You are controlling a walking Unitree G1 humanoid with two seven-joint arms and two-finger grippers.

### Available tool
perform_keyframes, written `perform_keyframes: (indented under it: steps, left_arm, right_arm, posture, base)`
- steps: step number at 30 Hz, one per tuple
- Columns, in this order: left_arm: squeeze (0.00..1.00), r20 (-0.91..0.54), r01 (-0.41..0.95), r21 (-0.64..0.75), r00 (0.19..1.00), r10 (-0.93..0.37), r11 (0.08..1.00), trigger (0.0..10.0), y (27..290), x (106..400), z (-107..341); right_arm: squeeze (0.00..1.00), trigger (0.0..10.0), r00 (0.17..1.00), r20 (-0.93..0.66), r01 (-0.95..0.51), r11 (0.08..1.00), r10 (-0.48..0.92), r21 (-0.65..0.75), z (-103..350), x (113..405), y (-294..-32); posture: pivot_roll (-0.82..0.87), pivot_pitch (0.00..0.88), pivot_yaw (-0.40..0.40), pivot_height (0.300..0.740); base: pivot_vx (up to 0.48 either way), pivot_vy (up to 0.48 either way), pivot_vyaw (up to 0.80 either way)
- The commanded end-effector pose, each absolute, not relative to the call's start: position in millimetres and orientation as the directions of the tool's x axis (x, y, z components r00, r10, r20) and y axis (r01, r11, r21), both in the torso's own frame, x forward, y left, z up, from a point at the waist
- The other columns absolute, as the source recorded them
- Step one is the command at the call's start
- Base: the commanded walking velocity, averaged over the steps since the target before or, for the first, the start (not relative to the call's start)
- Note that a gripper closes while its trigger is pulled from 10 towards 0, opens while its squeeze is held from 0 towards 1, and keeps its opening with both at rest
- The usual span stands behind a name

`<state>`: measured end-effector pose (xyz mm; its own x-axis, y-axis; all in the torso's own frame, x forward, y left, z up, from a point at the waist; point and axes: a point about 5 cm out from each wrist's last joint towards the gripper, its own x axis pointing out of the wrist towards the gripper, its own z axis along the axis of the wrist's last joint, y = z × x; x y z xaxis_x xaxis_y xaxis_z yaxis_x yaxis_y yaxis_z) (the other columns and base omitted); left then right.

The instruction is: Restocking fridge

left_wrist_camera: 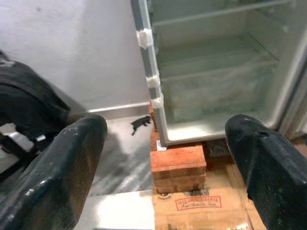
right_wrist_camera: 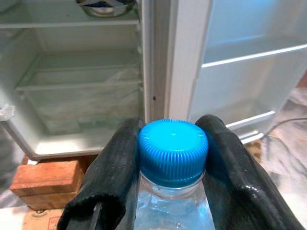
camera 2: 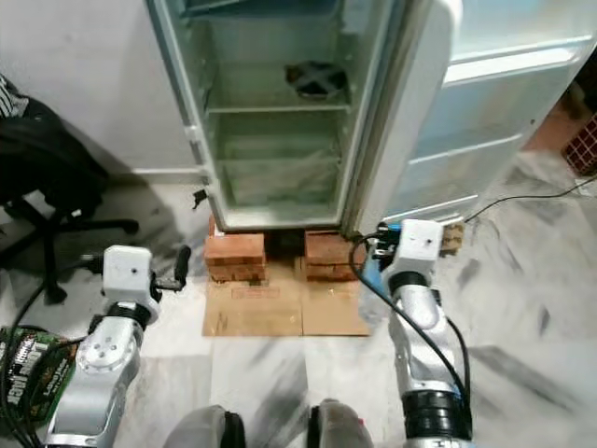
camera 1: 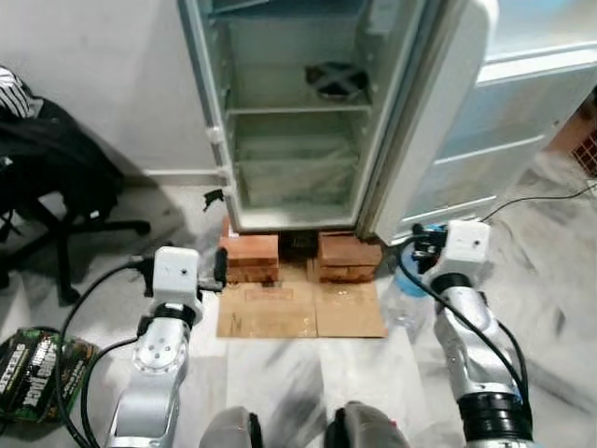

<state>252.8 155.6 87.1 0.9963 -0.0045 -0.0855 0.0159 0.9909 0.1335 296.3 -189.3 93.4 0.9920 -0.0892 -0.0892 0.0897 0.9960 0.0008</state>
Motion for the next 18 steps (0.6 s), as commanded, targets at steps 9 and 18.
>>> perform_keyframes:
  steps: [9, 18]
  left_arm:
    - [0.0, -0.089, 0.027, 0.128, 0.996, -0.015, 0.991, 10.0, 154.4, 250.7, 85.7]
    - [0.0, -0.092, 0.017, 0.078, 0.996, -0.01, 0.997, 10.0, 159.0, 251.2, 86.2]
  right_arm:
    - [0.0, 10.0, 0.992, -0.066, 0.106, 0.994, -0.107, -0.017, 98.2, 294.4, -198.1]
    - [0.0, 10.0, 0.995, -0.035, 0.093, 0.996, -0.092, 0.016, 102.8, 298.5, -193.3]
  posture:
    - [0.0, 0.15, 0.033, 0.74]
    - [0.0, 0.148, 0.034, 0.74]
  base:
    - [0.0, -0.212, 0.0]
    - [0.119, 0.0, 0.0]
